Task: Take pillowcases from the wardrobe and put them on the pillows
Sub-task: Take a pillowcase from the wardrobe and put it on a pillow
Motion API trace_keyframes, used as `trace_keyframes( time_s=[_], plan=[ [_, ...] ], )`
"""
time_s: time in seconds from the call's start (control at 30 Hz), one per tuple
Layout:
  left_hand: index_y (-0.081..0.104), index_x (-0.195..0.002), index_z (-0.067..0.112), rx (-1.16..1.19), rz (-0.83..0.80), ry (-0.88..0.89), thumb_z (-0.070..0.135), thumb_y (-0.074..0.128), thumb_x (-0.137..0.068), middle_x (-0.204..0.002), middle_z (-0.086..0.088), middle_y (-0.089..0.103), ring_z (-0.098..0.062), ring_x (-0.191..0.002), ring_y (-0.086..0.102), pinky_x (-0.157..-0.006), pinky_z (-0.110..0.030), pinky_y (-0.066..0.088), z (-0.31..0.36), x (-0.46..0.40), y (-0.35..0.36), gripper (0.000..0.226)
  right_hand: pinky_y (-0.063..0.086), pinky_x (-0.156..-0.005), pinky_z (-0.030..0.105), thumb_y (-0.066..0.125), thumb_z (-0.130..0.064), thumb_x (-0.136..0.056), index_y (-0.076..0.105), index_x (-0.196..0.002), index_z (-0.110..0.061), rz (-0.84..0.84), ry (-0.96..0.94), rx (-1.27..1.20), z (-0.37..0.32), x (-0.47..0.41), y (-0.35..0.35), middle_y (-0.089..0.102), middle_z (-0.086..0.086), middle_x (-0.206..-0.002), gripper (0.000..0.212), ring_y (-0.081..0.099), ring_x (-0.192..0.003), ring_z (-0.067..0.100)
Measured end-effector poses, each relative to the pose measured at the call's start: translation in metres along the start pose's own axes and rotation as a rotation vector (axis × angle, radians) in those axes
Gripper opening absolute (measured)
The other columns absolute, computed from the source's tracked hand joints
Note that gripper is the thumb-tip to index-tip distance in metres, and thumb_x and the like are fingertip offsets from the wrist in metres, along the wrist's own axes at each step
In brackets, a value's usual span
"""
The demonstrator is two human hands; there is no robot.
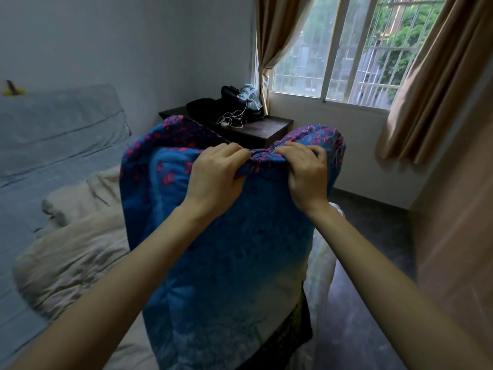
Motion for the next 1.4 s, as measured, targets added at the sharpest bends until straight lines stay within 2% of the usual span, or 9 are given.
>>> trace_keyframes(
  time_s=[0.17,0.3,0.57,0.83,1.07,1.23,1.4],
  plan=[
    [0.064,-0.081,0.004,-0.012,0.027,-0.038,0.005,0.072,-0.070,-0.081,-0.009,0.067,-0.030,-0.070,0.060,-0.064,-0.032,0.044,-0.014,-0.032,0.039,0.014,0.030,-0.083,0.033,0.053,0.009,-0.078,0.069,-0.094,-0.004,0.006,-0.039,-0.014,0.041,-0.029,0.028,0.073,0.010,-0.095,0.026,0.066,-0.099,0.026],
    [0.064,-0.081,0.005,-0.025,0.036,-0.078,0.003,0.073,-0.068,-0.081,-0.008,0.067,-0.030,-0.071,0.060,-0.062,-0.034,0.045,-0.026,-0.055,0.083,0.017,0.030,-0.084,0.033,0.046,0.004,-0.082,0.069,-0.095,-0.005,-0.017,-0.095,-0.020,0.085,-0.046,0.056,0.073,0.008,-0.095,0.028,0.065,-0.101,0.025],
    [0.062,-0.079,0.006,-0.028,0.034,-0.107,0.006,0.075,-0.068,-0.079,-0.006,0.065,-0.028,-0.068,0.058,-0.059,-0.032,0.043,-0.047,-0.085,0.152,0.017,0.029,-0.085,0.033,0.053,0.005,-0.082,0.069,-0.096,-0.007,-0.049,-0.107,-0.059,0.150,-0.068,0.104,0.073,0.005,-0.099,0.025,0.064,-0.105,0.024],
    [0.062,-0.079,0.006,0.024,-0.025,-0.066,0.002,0.075,-0.065,-0.078,-0.007,0.064,-0.029,-0.067,0.058,-0.059,-0.033,0.044,-0.044,-0.106,0.188,0.020,0.029,-0.084,0.032,0.052,0.006,-0.081,0.070,-0.097,-0.005,-0.061,0.006,-0.048,0.183,-0.060,0.107,0.073,0.008,-0.098,0.026,0.065,-0.102,0.026],
    [0.063,-0.080,0.004,0.031,-0.094,-0.029,-0.001,0.074,-0.064,-0.079,-0.007,0.065,-0.028,-0.066,0.057,-0.058,-0.033,0.045,-0.029,-0.105,0.241,0.021,0.029,-0.086,0.033,0.053,-0.004,-0.083,0.071,-0.096,-0.009,-0.156,-0.054,-0.063,0.240,-0.038,0.111,0.074,0.004,-0.095,0.023,0.067,-0.096,0.023],
    [0.061,-0.079,0.003,0.013,-0.167,0.053,-0.003,0.073,-0.060,-0.077,-0.009,0.063,-0.029,-0.065,0.057,-0.056,-0.036,0.047,-0.004,-0.135,0.300,0.023,0.029,-0.085,0.034,0.057,-0.001,-0.081,0.072,-0.092,-0.009,-0.181,-0.098,-0.046,0.317,-0.030,0.111,0.074,0.004,-0.089,0.020,0.069,-0.088,0.021],
    [0.062,-0.077,0.005,-0.008,-0.218,0.181,-0.001,0.071,-0.059,-0.077,-0.008,0.064,-0.029,-0.066,0.059,-0.054,-0.036,0.047,0.035,-0.212,0.374,0.021,0.029,-0.086,0.034,0.059,0.004,-0.075,0.071,-0.093,-0.010,-0.222,-0.023,-0.037,0.423,-0.038,0.099,0.074,0.002,-0.090,0.026,0.068,-0.087,0.020]
  ],
)
Point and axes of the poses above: each hand's wrist, its own x-axis away from the middle knuckle, its own y-axis out of the palm, z = x × y, the point moved 3 cm from there along -x, towards the middle knuckle
